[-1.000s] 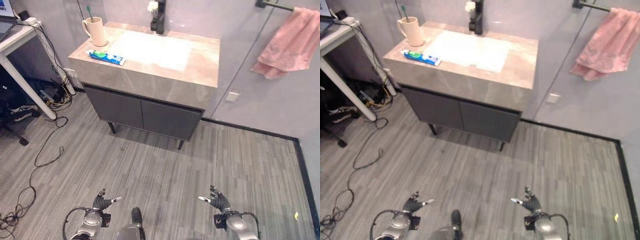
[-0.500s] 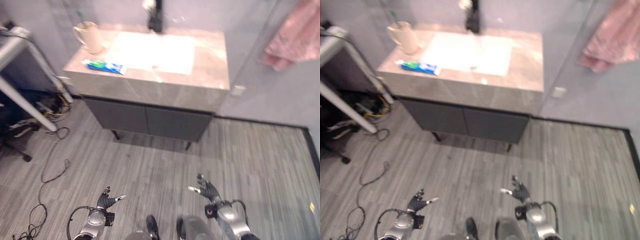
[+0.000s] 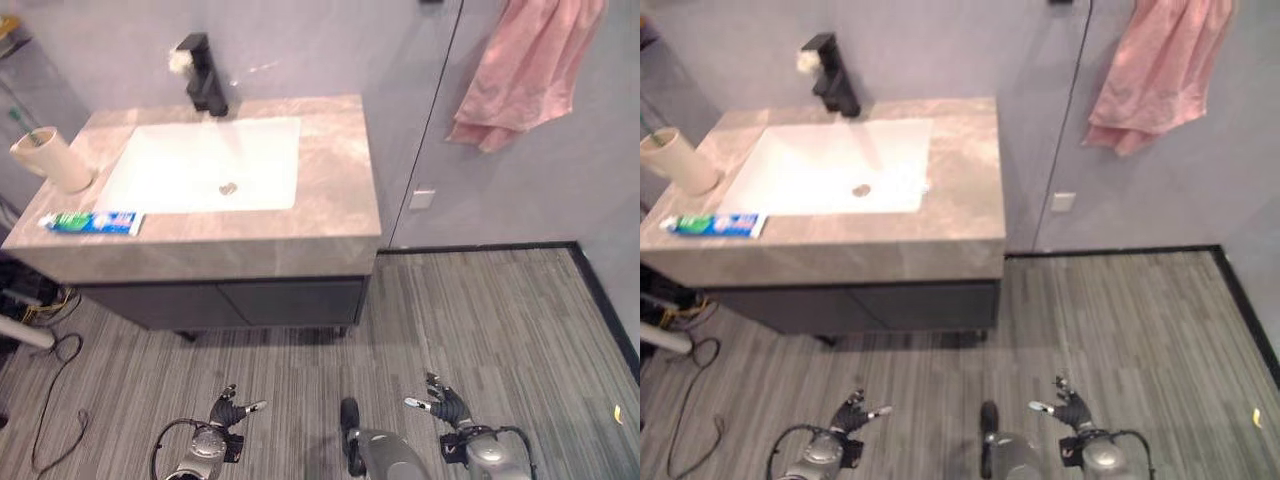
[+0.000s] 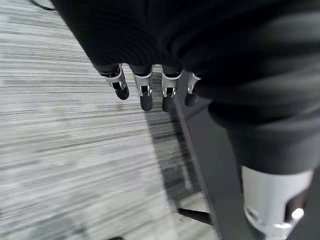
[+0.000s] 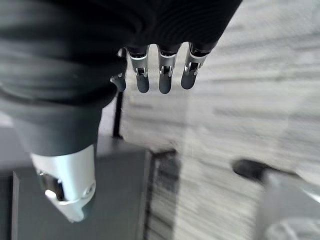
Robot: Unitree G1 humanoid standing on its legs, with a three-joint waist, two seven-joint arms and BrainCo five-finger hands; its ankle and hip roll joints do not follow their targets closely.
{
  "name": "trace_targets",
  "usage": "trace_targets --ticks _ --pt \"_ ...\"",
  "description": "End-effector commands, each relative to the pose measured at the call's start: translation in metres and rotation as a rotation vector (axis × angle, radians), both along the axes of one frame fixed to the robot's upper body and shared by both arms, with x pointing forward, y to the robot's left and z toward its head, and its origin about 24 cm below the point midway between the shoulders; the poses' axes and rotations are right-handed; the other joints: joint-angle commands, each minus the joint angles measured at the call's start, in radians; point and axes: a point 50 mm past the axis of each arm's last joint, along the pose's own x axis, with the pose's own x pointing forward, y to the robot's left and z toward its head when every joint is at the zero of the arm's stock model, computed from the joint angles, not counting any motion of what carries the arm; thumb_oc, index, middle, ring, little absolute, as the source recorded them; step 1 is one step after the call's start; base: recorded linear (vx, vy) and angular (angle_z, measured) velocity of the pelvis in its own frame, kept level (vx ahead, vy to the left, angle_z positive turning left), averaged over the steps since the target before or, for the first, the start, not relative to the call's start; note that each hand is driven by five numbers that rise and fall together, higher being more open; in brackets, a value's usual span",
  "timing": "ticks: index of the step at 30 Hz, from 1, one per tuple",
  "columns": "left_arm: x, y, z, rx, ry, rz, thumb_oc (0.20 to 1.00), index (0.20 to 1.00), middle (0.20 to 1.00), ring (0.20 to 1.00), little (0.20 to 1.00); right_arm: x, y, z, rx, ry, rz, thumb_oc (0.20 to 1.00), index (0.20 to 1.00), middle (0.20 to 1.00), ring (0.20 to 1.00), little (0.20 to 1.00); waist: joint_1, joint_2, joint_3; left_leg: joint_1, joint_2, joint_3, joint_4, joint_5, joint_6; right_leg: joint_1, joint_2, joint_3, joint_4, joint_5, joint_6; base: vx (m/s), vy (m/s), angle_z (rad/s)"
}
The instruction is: Put brush and paste in cup on sink, flatten towel.
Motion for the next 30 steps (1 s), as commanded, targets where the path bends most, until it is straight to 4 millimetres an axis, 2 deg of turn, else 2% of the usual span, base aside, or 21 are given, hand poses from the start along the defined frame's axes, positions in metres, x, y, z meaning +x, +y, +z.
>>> trace_targets --ticks 1,3,4,6,9,10,13,14,16,17,18,19,20,22,23,25,26,27,28,29,30 --pt "0.017 0.013 0.011 0.037 -0.057 -0.006 1.000 1.000 1.000 1.000 1.000 0.018 0.005 0.014 -0.031 -0.098 0.061 1.000 1.000 1.000 1.000 1.000 -0.004 -0.019 0.041 -0.053 -0.106 -0.002 0.126 0.139 0.044 -0.022 -0.003 0.069 0.033 -0.005 0.062 0.27 -0.134 -0.43" --pt "0.023 0.014 0.015 0.044 -0.077 -0.002 1.000 1.000 1.000 1.000 1.000 0.020 0.002 0.015 -0.090 -0.098 0.080 1.000 1.000 1.000 1.000 1.000 0.017 -0.052 0.065 -0.152 -0.045 0.048 0.165 0.133 0.058 0.034 -0.026 0.079 0.029 -0.036 0.051 0.33 -0.076 -0.34" --pt "0.024 0.015 0.015 0.055 -0.078 -0.007 1.000 1.000 1.000 1.000 1.000 0.019 0.001 0.015 -0.101 -0.093 0.075 1.000 1.000 1.000 1.000 1.000 0.018 -0.051 0.065 -0.179 0.001 0.077 0.130 0.097 0.056 0.060 -0.033 0.079 0.031 -0.066 0.063 0.34 0.041 0.07" --pt "0.023 0.018 0.015 0.079 -0.072 -0.010 1.000 1.000 1.000 1.000 1.000 0.017 -0.001 0.012 -0.114 -0.080 0.069 1.000 1.000 1.000 1.000 1.000 0.021 -0.062 0.068 -0.220 0.042 0.115 0.058 0.080 0.067 0.079 -0.049 0.093 0.050 -0.097 0.073 0.33 0.134 0.21" --pt "0.017 0.027 0.014 0.108 -0.054 0.012 1.000 1.000 1.000 1.000 1.000 0.012 -0.003 0.007 -0.170 -0.045 0.096 1.000 1.000 1.000 1.000 1.000 0.026 -0.068 0.071 -0.261 0.108 0.077 -0.104 0.158 0.050 0.099 -0.064 0.133 0.087 -0.135 0.083 0.29 0.227 -0.42" --pt "0.016 0.029 0.014 0.117 -0.056 0.026 1.000 1.000 1.000 1.000 1.000 0.011 -0.003 0.005 -0.185 -0.031 0.101 1.000 1.000 1.000 1.000 1.000 0.038 -0.058 0.067 -0.277 0.133 0.030 -0.188 0.239 0.044 0.093 -0.061 0.152 0.096 -0.130 0.084 0.27 0.292 -0.85" --pt "0.009 0.035 0.011 0.119 -0.034 0.070 1.000 1.000 1.000 1.000 1.000 0.006 -0.010 0.000 -0.224 0.010 0.101 1.000 1.000 1.000 1.000 1.000 0.057 -0.034 0.044 -0.243 0.209 -0.129 -0.347 0.345 0.002 0.090 -0.094 0.227 0.168 -0.167 0.113 0.34 0.471 -0.99" --pt "0.009 0.034 0.011 0.119 -0.034 0.070 1.000 1.000 1.000 1.000 1.000 0.006 -0.011 0.000 -0.224 0.010 0.101 1.000 1.000 1.000 1.000 1.000 0.057 -0.033 0.043 -0.245 0.210 -0.129 -0.348 0.346 0.002 0.088 -0.092 0.227 0.167 -0.165 0.113 0.25 0.441 -1.04" --pt "0.005 0.036 0.010 0.127 -0.024 0.083 1.000 1.000 1.000 1.000 1.000 0.007 -0.014 0.000 -0.249 0.023 0.113 1.000 1.000 1.000 1.000 1.000 0.069 -0.025 0.029 -0.237 0.199 -0.251 -0.315 0.341 -0.014 0.080 -0.118 0.269 0.176 -0.158 0.136 0.15 0.414 -0.58" --pt "0.003 0.036 0.009 0.118 -0.020 0.084 1.000 1.000 1.000 1.000 1.000 0.013 -0.014 0.004 -0.240 0.002 0.122 1.000 1.000 1.000 1.000 1.000 0.070 -0.030 0.024 -0.231 0.160 -0.298 -0.247 0.260 -0.003 0.072 -0.134 0.303 0.172 -0.154 0.150 0.17 0.691 -0.79" --pt "0.000 0.035 0.007 0.120 -0.008 0.055 1.000 1.000 1.000 1.000 1.000 0.009 -0.020 0.003 -0.244 0.023 0.096 1.000 1.000 1.000 1.000 1.000 0.061 -0.031 0.000 -0.233 0.114 -0.293 -0.189 0.173 -0.008 0.083 -0.195 0.318 0.136 -0.114 0.189 0.12 0.572 -0.86" --pt "0.000 0.035 0.007 0.120 -0.008 0.055 1.000 1.000 1.000 1.000 1.000 0.009 -0.020 0.003 -0.244 0.023 0.096 1.000 1.000 1.000 1.000 1.000 0.061 -0.032 0.001 -0.234 0.113 -0.293 -0.185 0.170 -0.008 0.084 -0.196 0.318 0.135 -0.114 0.190 0.13 0.616 -0.74" --pt "0.001 0.035 0.008 0.122 -0.010 0.039 1.000 1.000 1.000 1.000 1.000 0.007 -0.022 0.002 -0.247 0.033 0.086 1.000 1.000 1.000 1.000 1.000 0.057 -0.034 -0.002 -0.240 0.092 -0.265 -0.151 0.130 0.000 0.094 -0.233 0.321 0.120 -0.088 0.209 0.05 0.463 -0.08" --pt "0.009 0.033 0.012 0.134 -0.030 -0.007 1.000 1.000 1.000 1.000 1.000 0.006 -0.025 0.002 -0.251 0.038 0.078 1.000 1.000 1.000 1.000 1.000 0.047 -0.046 -0.004 -0.257 0.035 -0.231 -0.102 0.052 0.021 0.093 -0.314 0.335 0.081 0.024 0.230 -0.03 0.725 0.17" --pt "0.020 0.034 0.018 0.166 -0.060 -0.062 1.000 1.000 1.000 1.000 1.000 0.006 -0.024 0.001 -0.269 0.047 0.080 1.000 1.000 1.000 1.000 1.000 0.047 -0.058 0.002 -0.279 -0.025 -0.213 -0.073 0.023 0.048 0.077 -0.388 0.341 0.044 0.194 0.226 -0.09 0.576 -0.07" --pt "0.026 0.041 0.024 0.186 -0.082 -0.064 1.000 1.000 1.000 1.000 1.000 0.013 -0.018 0.004 -0.270 0.021 0.101 1.000 1.000 1.000 1.000 1.000 0.052 -0.053 0.013 -0.280 -0.036 -0.200 -0.086 0.026 0.059 0.052 -0.394 0.309 0.041 0.192 0.207 -0.17 0.566 0.14" --pt "0.032 0.046 0.029 0.209 -0.102 -0.063 1.000 1.000 1.000 1.000 1.000 0.025 -0.006 0.007 -0.264 -0.009 0.147 1.000 1.000 1.000 1.000 1.000 0.068 -0.044 0.038 -0.258 -0.044 -0.171 -0.124 0.044 0.075 0.034 -0.353 0.240 0.067 0.134 0.187 -0.21 0.527 0.38" --pt "0.032 0.046 0.029 0.209 -0.102 -0.062 1.000 1.000 1.000 1.000 1.000 0.025 -0.006 0.007 -0.264 -0.010 0.148 1.000 1.000 1.000 1.000 1.000 0.067 -0.045 0.036 -0.259 -0.045 -0.171 -0.126 0.046 0.076 0.032 -0.354 0.240 0.067 0.135 0.187 -0.16 0.489 -0.06" --pt "0.029 0.048 0.027 0.216 -0.084 -0.079 1.000 1.000 1.000 1.000 1.000 0.025 -0.001 0.006 -0.257 -0.006 0.172 1.000 1.000 1.000 1.000 1.000 0.068 -0.045 0.033 -0.233 -0.058 -0.156 -0.180 0.062 0.083 0.025 -0.302 0.230 0.091 0.093 0.181 -0.03 0.437 -0.83" --pt "0.022 0.053 0.025 0.222 -0.058 -0.076 1.000 1.000 1.000 1.000 1.000 0.023 0.005 0.003 -0.257 0.004 0.215 1.000 1.000 1.000 1.000 1.000 0.092 -0.046 0.027 -0.192 -0.073 -0.118 -0.255 0.090 0.092 0.035 -0.248 0.133 0.114 0.034 0.177 -0.03 0.436 -0.75" --pt "0.022 0.054 0.025 0.222 -0.058 -0.075 1.000 1.000 1.000 1.000 1.000 0.023 0.005 0.003 -0.257 0.004 0.215 1.000 1.000 1.000 1.000 1.000 0.092 -0.046 0.025 -0.193 -0.073 -0.119 -0.257 0.092 0.092 0.033 -0.248 0.133 0.113 0.035 0.177 -0.04 0.394 -0.51"
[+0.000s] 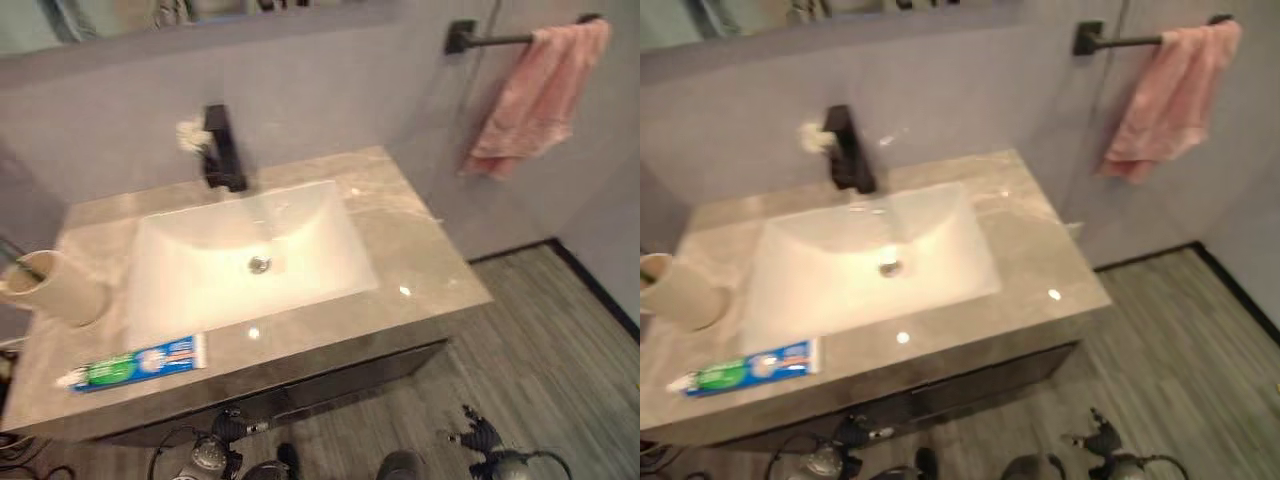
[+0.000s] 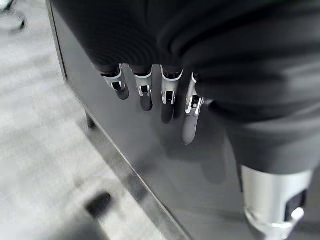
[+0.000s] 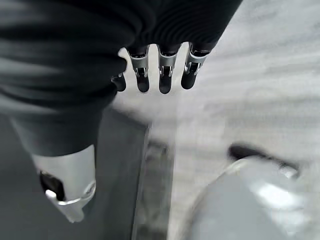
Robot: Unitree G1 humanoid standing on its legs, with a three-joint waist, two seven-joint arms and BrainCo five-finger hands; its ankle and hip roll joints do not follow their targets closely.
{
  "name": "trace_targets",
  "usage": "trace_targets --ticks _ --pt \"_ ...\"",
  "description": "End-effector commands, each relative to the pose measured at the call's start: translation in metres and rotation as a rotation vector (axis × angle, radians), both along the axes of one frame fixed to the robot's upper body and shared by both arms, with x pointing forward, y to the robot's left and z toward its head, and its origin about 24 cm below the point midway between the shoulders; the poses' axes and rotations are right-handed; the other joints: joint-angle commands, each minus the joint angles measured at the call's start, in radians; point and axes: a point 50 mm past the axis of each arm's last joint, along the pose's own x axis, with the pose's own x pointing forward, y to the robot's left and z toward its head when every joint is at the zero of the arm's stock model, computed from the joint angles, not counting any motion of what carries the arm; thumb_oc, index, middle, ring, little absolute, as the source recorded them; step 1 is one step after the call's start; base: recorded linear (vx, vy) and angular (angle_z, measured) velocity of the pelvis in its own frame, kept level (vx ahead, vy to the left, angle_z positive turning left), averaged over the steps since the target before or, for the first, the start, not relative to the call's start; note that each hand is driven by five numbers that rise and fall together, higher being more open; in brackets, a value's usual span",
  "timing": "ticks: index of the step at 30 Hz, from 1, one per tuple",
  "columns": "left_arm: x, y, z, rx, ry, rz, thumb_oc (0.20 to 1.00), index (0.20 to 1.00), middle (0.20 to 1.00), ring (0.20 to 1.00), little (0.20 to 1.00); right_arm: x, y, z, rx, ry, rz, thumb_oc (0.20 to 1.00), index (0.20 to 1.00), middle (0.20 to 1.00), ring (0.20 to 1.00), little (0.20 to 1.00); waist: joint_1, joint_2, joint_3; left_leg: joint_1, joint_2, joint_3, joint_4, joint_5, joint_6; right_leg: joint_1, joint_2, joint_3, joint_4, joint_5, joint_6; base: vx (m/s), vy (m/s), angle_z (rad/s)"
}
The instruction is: Put brush and paste in cup on sink, flatten towel.
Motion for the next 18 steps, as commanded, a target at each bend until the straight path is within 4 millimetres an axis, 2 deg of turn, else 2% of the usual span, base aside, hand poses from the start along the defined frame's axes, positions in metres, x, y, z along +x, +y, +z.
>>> trace_targets --ticks 1,4,5,6,7,9,10,14,18 --pt "0.025 0.037 0.024 0.087 -0.112 0.004 1.000 1.000 1.000 1.000 1.000 0.032 0.015 0.016 0.000 -0.096 0.125 1.000 1.000 1.000 1.000 1.000 0.002 -0.054 0.007 0.115 0.078 0.006 -0.082 0.017 -0.110 0.015 0.115 -0.096 -0.112 -0.003 0.020 -0.03 0.204 -0.52" --pt "0.012 0.038 0.017 0.086 -0.052 0.002 1.000 1.000 1.000 1.000 1.000 0.027 0.017 0.011 -0.005 -0.071 0.140 1.000 1.000 1.000 1.000 1.000 0.003 -0.059 0.003 0.145 0.045 0.025 -0.140 0.051 -0.100 0.025 0.245 -0.068 -0.085 -0.065 0.006 -0.03 0.220 -0.45" --pt "0.006 0.038 0.014 0.084 -0.033 -0.001 1.000 1.000 1.000 1.000 1.000 0.023 0.015 0.008 -0.006 -0.053 0.127 1.000 1.000 1.000 1.000 1.000 0.004 -0.059 0.003 0.151 0.037 0.029 -0.158 0.064 -0.094 0.023 0.296 -0.044 -0.049 -0.086 -0.003 -0.05 0.163 0.03" --pt "0.001 0.036 0.011 0.078 -0.010 -0.001 1.000 1.000 1.000 1.000 1.000 0.016 0.014 0.002 -0.004 -0.026 0.103 1.000 1.000 1.000 1.000 1.000 0.012 -0.065 -0.004 0.157 0.021 0.034 -0.188 0.075 -0.088 0.044 0.340 -0.047 -0.036 -0.108 -0.018 -0.04 0.112 0.07" --pt "0.001 0.036 0.011 0.078 -0.010 -0.001 1.000 1.000 1.000 1.000 1.000 0.016 0.014 0.002 -0.004 -0.026 0.103 1.000 1.000 1.000 1.000 1.000 0.012 -0.065 -0.004 0.158 0.021 0.034 -0.188 0.075 -0.088 0.044 0.340 -0.047 -0.036 -0.108 -0.018 -0.04 0.042 0.11" --pt "-0.003 0.035 0.009 0.078 0.005 -0.003 1.000 1.000 1.000 1.000 1.000 0.012 0.017 -0.001 -0.001 -0.008 0.115 1.000 1.000 1.000 1.000 1.000 0.023 -0.082 -0.012 0.156 0.013 0.039 -0.206 0.089 -0.089 0.078 0.347 -0.060 -0.114 -0.109 -0.035 -0.03 -0.047 0.07" --pt "-0.005 0.032 0.007 0.071 0.011 -0.006 1.000 1.000 1.000 1.000 1.000 0.008 0.016 -0.003 -0.006 0.005 0.122 1.000 1.000 1.000 1.000 1.000 0.025 -0.090 -0.017 0.142 0.005 0.026 -0.193 0.089 -0.088 0.091 0.359 -0.015 -0.168 -0.100 -0.039 -0.03 -0.070 -0.02" --pt "-0.006 0.024 0.004 0.055 0.015 -0.028 1.000 1.000 1.000 1.000 1.000 0.005 0.009 -0.001 -0.036 0.008 0.128 1.000 1.000 1.000 1.000 1.000 0.029 -0.086 -0.016 0.128 0.000 0.031 -0.176 0.087 -0.091 0.122 0.352 -0.013 -0.262 -0.077 -0.048 -0.03 -0.068 0.04" --pt "0.004 0.017 0.007 0.048 -0.022 -0.051 1.000 1.000 1.000 1.000 1.000 0.008 0.001 0.003 -0.058 -0.013 0.109 1.000 1.000 1.000 1.000 1.000 0.026 -0.085 0.005 0.076 -0.006 0.025 -0.081 0.066 -0.107 0.139 0.332 -0.022 -0.306 -0.058 -0.054 -0.07 -0.051 0.24"
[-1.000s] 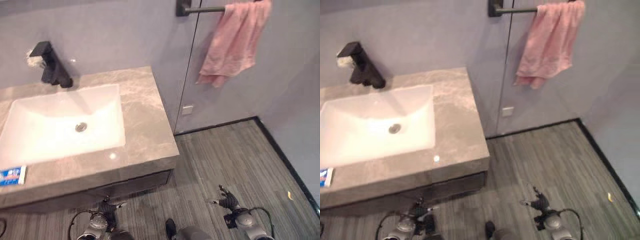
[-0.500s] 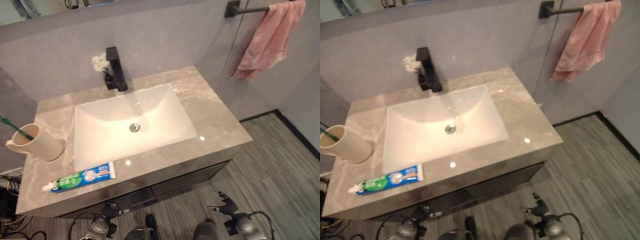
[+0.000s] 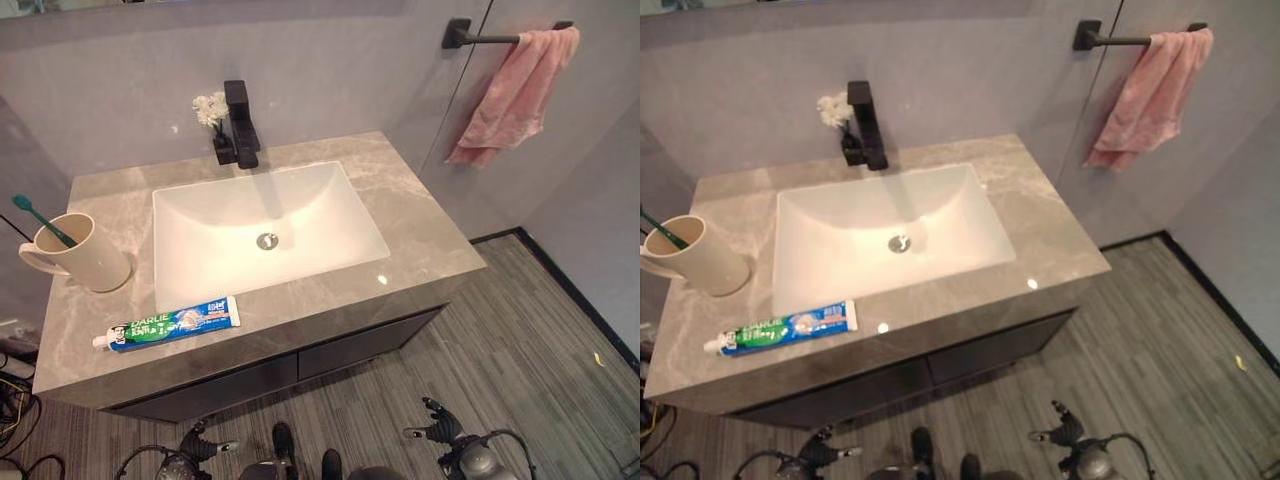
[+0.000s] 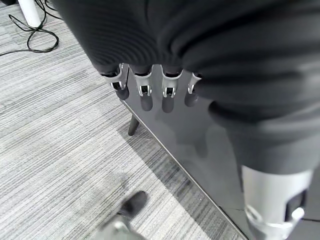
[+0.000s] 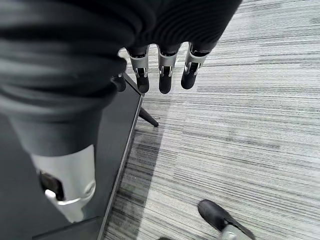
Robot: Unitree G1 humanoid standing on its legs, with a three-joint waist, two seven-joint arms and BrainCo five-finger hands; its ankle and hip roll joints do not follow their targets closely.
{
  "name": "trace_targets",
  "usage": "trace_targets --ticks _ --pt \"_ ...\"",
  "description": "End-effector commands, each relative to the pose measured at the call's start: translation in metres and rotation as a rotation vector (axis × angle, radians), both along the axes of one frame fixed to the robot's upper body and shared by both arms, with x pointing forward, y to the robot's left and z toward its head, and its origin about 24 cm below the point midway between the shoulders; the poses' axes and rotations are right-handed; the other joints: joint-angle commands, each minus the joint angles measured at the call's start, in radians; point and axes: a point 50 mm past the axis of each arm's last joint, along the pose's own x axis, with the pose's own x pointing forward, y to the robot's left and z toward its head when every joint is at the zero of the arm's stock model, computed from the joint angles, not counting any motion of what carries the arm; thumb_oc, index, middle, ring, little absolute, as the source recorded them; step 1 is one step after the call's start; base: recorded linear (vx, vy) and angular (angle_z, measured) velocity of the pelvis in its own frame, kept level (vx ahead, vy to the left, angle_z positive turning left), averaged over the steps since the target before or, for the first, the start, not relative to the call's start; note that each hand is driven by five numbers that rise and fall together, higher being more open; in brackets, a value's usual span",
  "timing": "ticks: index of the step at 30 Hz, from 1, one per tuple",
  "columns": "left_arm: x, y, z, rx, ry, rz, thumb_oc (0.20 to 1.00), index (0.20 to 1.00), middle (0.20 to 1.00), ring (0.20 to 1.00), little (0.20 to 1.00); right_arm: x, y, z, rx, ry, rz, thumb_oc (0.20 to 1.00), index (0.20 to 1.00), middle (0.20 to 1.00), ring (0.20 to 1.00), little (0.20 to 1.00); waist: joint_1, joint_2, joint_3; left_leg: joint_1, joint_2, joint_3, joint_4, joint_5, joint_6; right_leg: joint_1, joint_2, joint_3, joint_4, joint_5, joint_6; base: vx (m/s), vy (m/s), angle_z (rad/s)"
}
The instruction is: Put brush and paste in cup on sink, flatten towel.
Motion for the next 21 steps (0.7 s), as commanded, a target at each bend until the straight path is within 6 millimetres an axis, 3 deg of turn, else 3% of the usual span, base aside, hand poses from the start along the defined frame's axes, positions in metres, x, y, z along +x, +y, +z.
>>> trace_targets --ticks 1,5,6,11,13,14,17,21 --pt "0.033 -0.001 0.013 0.007 -0.104 -0.032 1.000 1.000 1.000 1.000 1.000 0.030 -0.006 0.018 -0.038 -0.120 0.039 1.000 1.000 1.000 1.000 1.000 0.004 -0.024 0.039 0.056 -0.028 -0.032 0.031 -0.055 -0.077 0.026 -0.042 0.056 -0.083 0.070 0.123 -0.08 -0.030 0.08" --pt "0.037 -0.002 0.016 0.003 -0.131 -0.025 1.000 1.000 1.000 1.000 1.000 0.034 -0.007 0.021 -0.074 -0.134 0.091 1.000 1.000 1.000 1.000 1.000 0.012 -0.034 0.047 0.050 -0.008 -0.052 0.095 -0.078 -0.081 0.026 -0.060 0.062 -0.082 0.081 0.122 -0.06 0.017 0.07" --pt "0.035 0.001 0.016 0.017 -0.128 -0.022 1.000 1.000 1.000 1.000 1.000 0.037 -0.005 0.024 -0.075 -0.152 0.110 1.000 1.000 1.000 1.000 1.000 0.015 -0.036 0.043 0.054 0.003 -0.088 0.080 -0.080 -0.074 0.019 -0.064 0.076 -0.078 0.081 0.123 -0.02 0.098 0.06" --pt "0.030 0.006 0.014 0.051 -0.109 -0.036 1.000 1.000 1.000 1.000 1.000 0.038 -0.008 0.026 -0.080 -0.156 0.112 1.000 1.000 1.000 1.000 1.000 0.014 -0.027 0.036 0.043 0.070 -0.169 0.014 -0.025 -0.093 -0.003 -0.087 0.095 -0.065 0.069 0.133 0.00 0.110 -0.05" --pt "0.030 0.006 0.014 0.050 -0.109 -0.037 1.000 1.000 1.000 1.000 1.000 0.038 -0.008 0.026 -0.080 -0.156 0.112 1.000 1.000 1.000 1.000 1.000 0.015 -0.027 0.037 0.044 0.070 -0.169 0.013 -0.025 -0.093 -0.002 -0.087 0.095 -0.064 0.068 0.133 0.01 0.119 -0.11" --pt "0.030 0.006 0.015 0.060 -0.108 -0.063 1.000 1.000 1.000 1.000 1.000 0.037 -0.012 0.026 -0.086 -0.154 0.095 1.000 1.000 1.000 1.000 1.000 0.008 -0.016 0.036 0.060 0.091 -0.163 -0.009 -0.014 -0.103 0.000 -0.094 0.098 -0.061 0.063 0.136 0.03 0.240 -0.27" --pt "0.032 0.007 0.016 0.079 -0.106 -0.120 1.000 1.000 1.000 1.000 1.000 0.029 -0.020 0.021 -0.090 -0.123 0.042 1.000 1.000 1.000 1.000 1.000 -0.001 0.005 0.031 0.098 0.084 -0.136 -0.051 -0.017 -0.104 -0.001 -0.109 0.092 -0.054 0.060 0.147 0.04 0.237 -0.16" --pt "0.030 0.010 0.017 0.108 -0.097 -0.167 1.000 1.000 1.000 1.000 1.000 0.026 -0.021 0.018 -0.087 -0.106 0.017 1.000 1.000 1.000 1.000 1.000 0.001 0.007 0.037 0.111 0.054 -0.137 -0.044 -0.044 -0.090 0.001 -0.132 0.112 -0.047 0.071 0.164 0.01 0.253 -0.03"
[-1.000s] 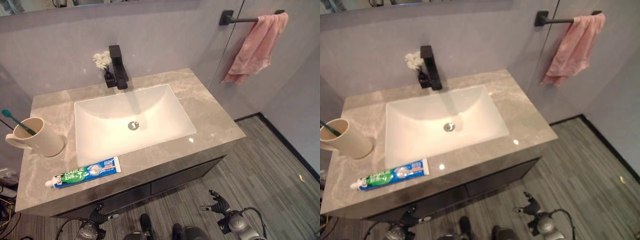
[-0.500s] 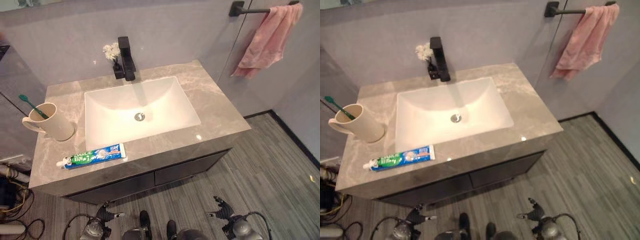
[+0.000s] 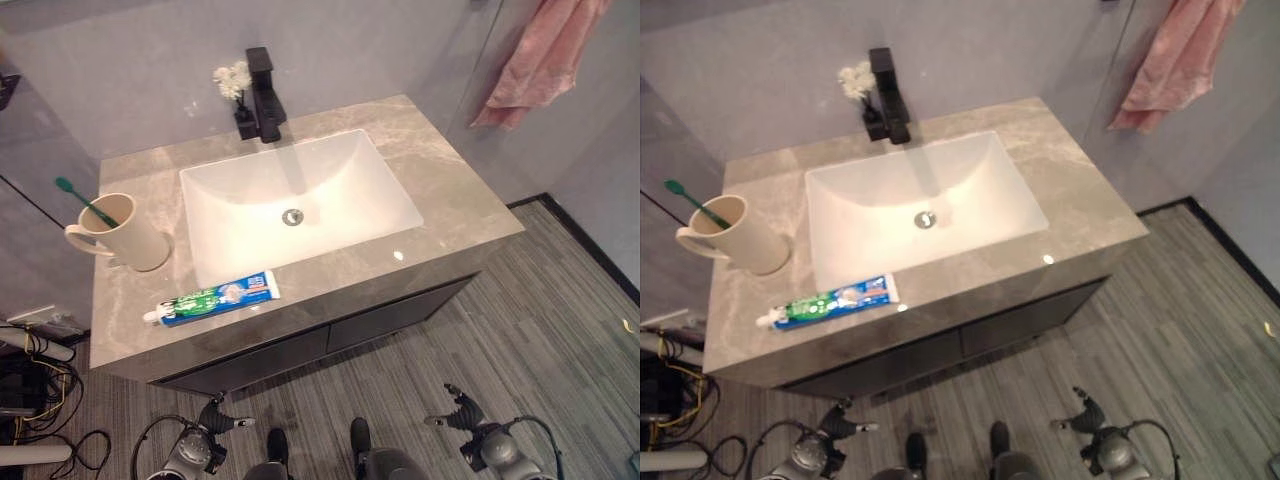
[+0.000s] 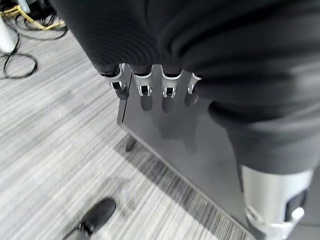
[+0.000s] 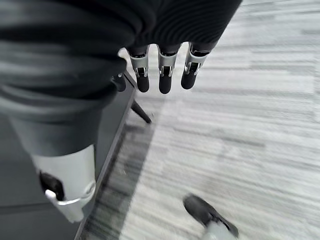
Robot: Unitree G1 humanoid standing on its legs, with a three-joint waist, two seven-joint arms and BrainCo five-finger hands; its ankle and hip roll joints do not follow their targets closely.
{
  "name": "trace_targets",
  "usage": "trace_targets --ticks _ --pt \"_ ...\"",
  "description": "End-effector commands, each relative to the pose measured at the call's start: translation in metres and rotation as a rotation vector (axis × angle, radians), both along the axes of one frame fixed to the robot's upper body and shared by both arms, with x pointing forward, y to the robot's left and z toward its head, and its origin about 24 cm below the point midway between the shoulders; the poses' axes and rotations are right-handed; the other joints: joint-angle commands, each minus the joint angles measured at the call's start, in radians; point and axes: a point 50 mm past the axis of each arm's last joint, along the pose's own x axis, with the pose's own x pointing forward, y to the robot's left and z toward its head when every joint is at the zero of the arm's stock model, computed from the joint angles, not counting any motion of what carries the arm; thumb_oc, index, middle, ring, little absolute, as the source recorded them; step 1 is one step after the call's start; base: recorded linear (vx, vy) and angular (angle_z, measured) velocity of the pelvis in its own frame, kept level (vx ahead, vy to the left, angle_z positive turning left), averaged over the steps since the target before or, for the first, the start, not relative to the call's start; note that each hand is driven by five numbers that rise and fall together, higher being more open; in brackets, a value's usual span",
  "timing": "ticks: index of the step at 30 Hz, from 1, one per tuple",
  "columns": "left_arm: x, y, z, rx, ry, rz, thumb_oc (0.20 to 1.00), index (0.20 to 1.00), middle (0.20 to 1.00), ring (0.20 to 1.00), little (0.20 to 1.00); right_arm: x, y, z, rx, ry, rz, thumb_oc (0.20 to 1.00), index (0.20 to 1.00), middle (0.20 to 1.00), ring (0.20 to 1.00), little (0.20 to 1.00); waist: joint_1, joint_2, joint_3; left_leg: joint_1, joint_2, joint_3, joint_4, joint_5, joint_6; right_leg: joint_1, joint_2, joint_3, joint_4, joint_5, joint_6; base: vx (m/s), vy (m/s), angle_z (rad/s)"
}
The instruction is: Put brush and paste in cup on sink, flatten towel.
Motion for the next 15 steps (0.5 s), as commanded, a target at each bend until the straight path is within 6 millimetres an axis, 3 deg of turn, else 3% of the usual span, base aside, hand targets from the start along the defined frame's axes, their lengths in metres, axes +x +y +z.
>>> trace_targets --ticks 1,4,5,6,8,10,12,13,15 --pt "0.003 0.018 0.009 0.098 -0.034 -0.095 1.000 1.000 1.000 1.000 1.000 0.020 0.007 0.009 0.025 -0.084 0.013 1.000 1.000 1.000 1.000 1.000 0.008 -0.029 -0.018 -0.043 0.008 -0.015 0.082 -0.032 -0.016 0.005 -0.018 0.074 0.022 -0.022 0.071 -0.07 0.234 -0.19" --pt "0.011 0.019 0.017 0.144 -0.083 -0.186 1.000 1.000 1.000 1.000 1.000 0.033 0.011 0.014 0.015 -0.118 0.030 1.000 1.000 1.000 1.000 1.000 0.031 -0.034 0.001 -0.072 -0.012 -0.002 0.091 -0.046 0.001 -0.039 -0.041 0.087 0.015 0.022 0.097 -0.19 0.223 -0.26" --pt "0.011 0.023 0.025 0.192 -0.120 -0.276 1.000 1.000 1.000 1.000 1.000 0.057 0.016 0.024 -0.006 -0.173 0.059 1.000 1.000 1.000 1.000 1.000 0.097 -0.032 0.014 -0.085 0.009 0.052 0.084 -0.046 0.001 -0.076 -0.093 -0.067 0.015 0.062 0.112 -0.27 0.068 -0.94" --pt "0.008 0.027 0.028 0.211 -0.130 -0.318 1.000 1.000 1.000 1.000 1.000 0.066 0.020 0.028 -0.018 -0.186 0.084 1.000 1.000 1.000 1.000 1.000 0.137 -0.023 0.012 -0.092 0.030 0.072 0.083 -0.042 -0.004 -0.059 -0.134 -0.176 0.022 0.056 0.115 -0.21 0.027 -1.53" --pt "0.003 0.032 0.030 0.233 -0.112 -0.392 1.000 1.000 1.000 1.000 1.000 0.061 0.014 0.026 -0.020 -0.173 0.067 1.000 1.000 1.000 1.000 1.000 0.124 -0.029 -0.005 -0.091 0.014 0.032 0.069 -0.034 -0.001 -0.030 -0.102 -0.041 0.032 0.032 0.119 0.01 -0.040 -1.00" --pt "0.003 0.039 0.034 0.259 -0.107 -0.434 1.000 1.000 1.000 1.000 1.000 0.058 0.007 0.025 -0.036 -0.161 0.039 1.000 1.000 1.000 1.000 1.000 0.135 -0.026 -0.008 -0.098 0.013 -0.010 0.064 -0.022 -0.002 -0.031 -0.089 0.068 0.041 0.032 0.123 -0.01 -0.121 0.68" --pt "0.005 0.047 0.041 0.289 -0.117 -0.459 1.000 1.000 1.000 1.000 1.000 0.056 0.006 0.023 -0.035 -0.157 0.031 1.000 1.000 1.000 1.000 1.000 0.160 -0.033 -0.016 -0.107 0.020 -0.040 0.060 -0.008 -0.014 -0.006 -0.097 0.038 0.018 -0.003 0.114 -0.04 -0.299 1.16" --pt "0.006 0.052 0.046 0.304 -0.128 -0.472 1.000 1.000 1.000 1.000 1.000 0.057 0.002 0.027 -0.056 -0.171 0.054 1.000 1.000 1.000 1.000 1.000 0.165 -0.029 -0.005 -0.130 0.034 -0.089 0.065 0.029 -0.040 0.011 -0.070 -0.012 0.019 -0.040 0.096 -0.08 -0.379 1.01" --pt "0.008 0.051 0.053 0.295 -0.160 -0.505 1.000 1.000 1.000 1.000 1.000 0.059 -0.002 0.033 -0.080 -0.198 0.091 1.000 1.000 1.000 1.000 1.000 0.169 -0.017 0.009 -0.151 0.059 -0.134 0.030 0.093 -0.077 0.023 -0.039 -0.085 0.019 -0.060 0.078 -0.16 -0.420 1.36"
